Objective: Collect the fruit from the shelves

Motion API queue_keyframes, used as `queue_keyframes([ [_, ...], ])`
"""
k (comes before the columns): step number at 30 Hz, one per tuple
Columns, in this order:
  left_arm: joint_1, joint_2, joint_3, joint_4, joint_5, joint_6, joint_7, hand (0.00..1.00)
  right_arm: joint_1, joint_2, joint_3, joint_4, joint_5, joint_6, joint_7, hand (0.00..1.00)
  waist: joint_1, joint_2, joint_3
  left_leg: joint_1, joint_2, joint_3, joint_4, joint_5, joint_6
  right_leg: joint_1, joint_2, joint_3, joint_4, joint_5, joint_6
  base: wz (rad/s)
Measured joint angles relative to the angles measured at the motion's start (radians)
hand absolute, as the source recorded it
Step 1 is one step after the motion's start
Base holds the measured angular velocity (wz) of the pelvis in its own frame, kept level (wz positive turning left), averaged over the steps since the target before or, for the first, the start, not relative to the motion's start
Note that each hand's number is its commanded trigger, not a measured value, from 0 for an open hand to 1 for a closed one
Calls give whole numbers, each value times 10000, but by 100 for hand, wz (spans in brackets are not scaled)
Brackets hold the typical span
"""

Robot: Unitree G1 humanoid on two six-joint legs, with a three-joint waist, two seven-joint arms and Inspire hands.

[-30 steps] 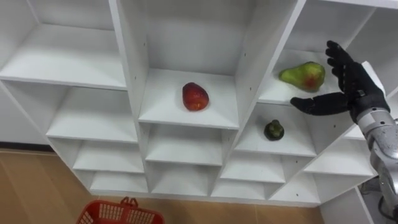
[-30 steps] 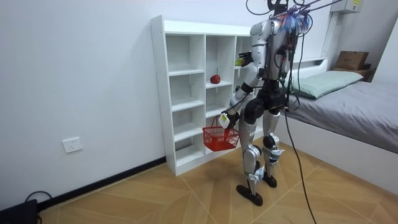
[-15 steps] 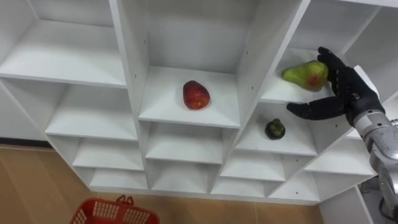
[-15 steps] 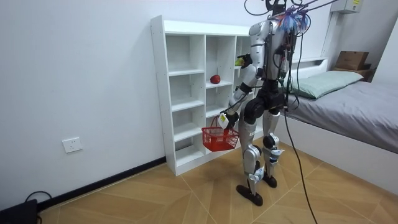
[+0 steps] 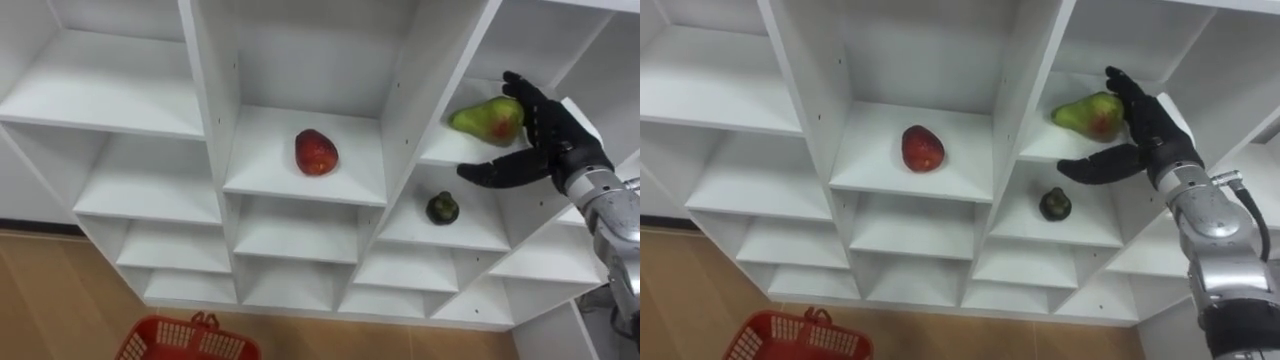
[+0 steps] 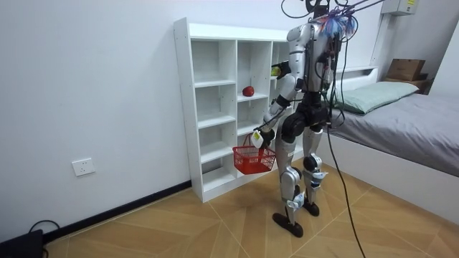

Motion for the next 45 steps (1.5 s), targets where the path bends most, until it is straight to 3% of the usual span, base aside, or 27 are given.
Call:
queue_keyframes([
  [1, -5, 0, 0, 0, 0, 21, 0, 100, -1, 0, -3, 11, 10, 0, -5, 100, -5, 10, 1, 2, 0, -20, 31, 0, 0, 5, -1, -15, 3, 2, -3, 0],
  [7, 3, -3, -17, 3, -2, 98, 3, 100, -95, -53, -2, 64, 49, -130, -25, 100, -58, 137, 59, -33, 2, -232, 118, -2, -2, 68, -2, -159, 7, 5, -12, 7],
  [17, 14, -8, -12, 1, -18, 97, 44, 100, -113, -84, -19, 65, 1218, -11, -251, 100, 43, 395, -65, 59, -1, -269, 131, 1, -4, 151, -1, -187, -2, 23, -42, -1],
  [28, 27, -6, -18, 0, -23, 96, 270, 100, -112, -82, 40, 55, 1309, -11, -249, 100, 188, 316, -15, -1, -10, -270, 143, 1, -4, 159, -3, -216, -80, 20, -39, 0],
  [36, 70, -33, -23, -9, -99, 96, 428, 100, -109, -83, 327, -502, 1358, -6, -247, 100, 149, 309, -21, -42, -6, -292, 118, 1, -5, 152, 2, -218, -133, 20, -40, 0],
  [45, -34, -104, -5, 183, -94, 40, 597, 100, 413, -43, 197, -1855, 1340, -4, -261, 100, -139, 314, -31, 9, 5, -217, 94, 0, -5, 148, 17, -172, -101, 28, -46, -2],
])
